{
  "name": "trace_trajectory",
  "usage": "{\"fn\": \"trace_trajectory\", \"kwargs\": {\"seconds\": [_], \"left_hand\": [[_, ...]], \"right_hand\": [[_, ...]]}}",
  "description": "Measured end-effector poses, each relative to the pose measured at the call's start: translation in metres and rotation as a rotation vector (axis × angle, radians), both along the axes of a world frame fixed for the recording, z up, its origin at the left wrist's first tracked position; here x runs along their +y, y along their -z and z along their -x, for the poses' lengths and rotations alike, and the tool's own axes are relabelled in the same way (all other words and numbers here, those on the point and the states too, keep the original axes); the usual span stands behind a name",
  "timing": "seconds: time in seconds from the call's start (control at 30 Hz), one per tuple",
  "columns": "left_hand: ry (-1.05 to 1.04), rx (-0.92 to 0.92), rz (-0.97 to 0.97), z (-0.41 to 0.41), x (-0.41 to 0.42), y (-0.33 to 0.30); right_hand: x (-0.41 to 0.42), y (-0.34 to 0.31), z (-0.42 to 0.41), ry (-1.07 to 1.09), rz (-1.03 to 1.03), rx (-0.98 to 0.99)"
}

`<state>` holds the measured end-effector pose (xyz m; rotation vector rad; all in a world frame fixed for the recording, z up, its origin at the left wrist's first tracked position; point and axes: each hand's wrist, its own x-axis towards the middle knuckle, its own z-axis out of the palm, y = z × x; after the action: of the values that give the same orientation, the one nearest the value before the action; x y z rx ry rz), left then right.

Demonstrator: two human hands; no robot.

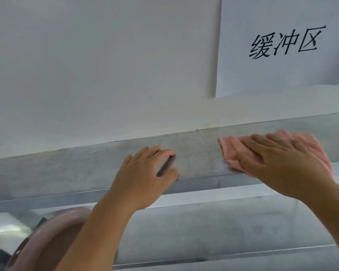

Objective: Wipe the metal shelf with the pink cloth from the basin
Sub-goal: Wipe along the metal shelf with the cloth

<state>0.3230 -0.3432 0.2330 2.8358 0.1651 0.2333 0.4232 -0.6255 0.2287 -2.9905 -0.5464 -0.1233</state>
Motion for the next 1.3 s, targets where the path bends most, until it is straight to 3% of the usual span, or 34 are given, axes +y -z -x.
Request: {"fn": "trace_trajectory", "kwargs": {"seconds": [0.2,0.43,0.57,0.7,0.8,0.97,1.2,1.3], "left_hand": [[0.042,-0.028,-0.003,0.006,0.022,0.004],[0.109,-0.047,-0.008,0.023,0.099,0.007],[0.150,-0.023,-0.008,0.038,0.144,0.008],[0.169,-0.016,-0.022,0.055,0.176,0.008],[0.184,-0.012,-0.011,0.070,0.204,0.008],[0.158,-0.045,-0.011,0.097,0.251,0.007],[0.113,-0.029,-0.001,0.120,0.292,0.008],[0.090,-0.025,0.007,0.128,0.306,0.004]], "right_hand": [[0.093,0.009,0.036,-0.197,-0.060,0.019],[0.066,0.005,0.019,0.032,0.034,-0.055],[0.152,0.007,0.057,-0.022,0.012,-0.098],[0.236,0.011,0.091,-0.119,-0.037,-0.014],[0.218,0.012,0.087,-0.065,-0.088,-0.084],[0.187,0.010,0.082,0.128,0.025,-0.107],[0.349,0.006,0.149,-0.134,-0.053,-0.080],[0.351,0.009,0.149,-0.182,-0.082,-0.083]]}}
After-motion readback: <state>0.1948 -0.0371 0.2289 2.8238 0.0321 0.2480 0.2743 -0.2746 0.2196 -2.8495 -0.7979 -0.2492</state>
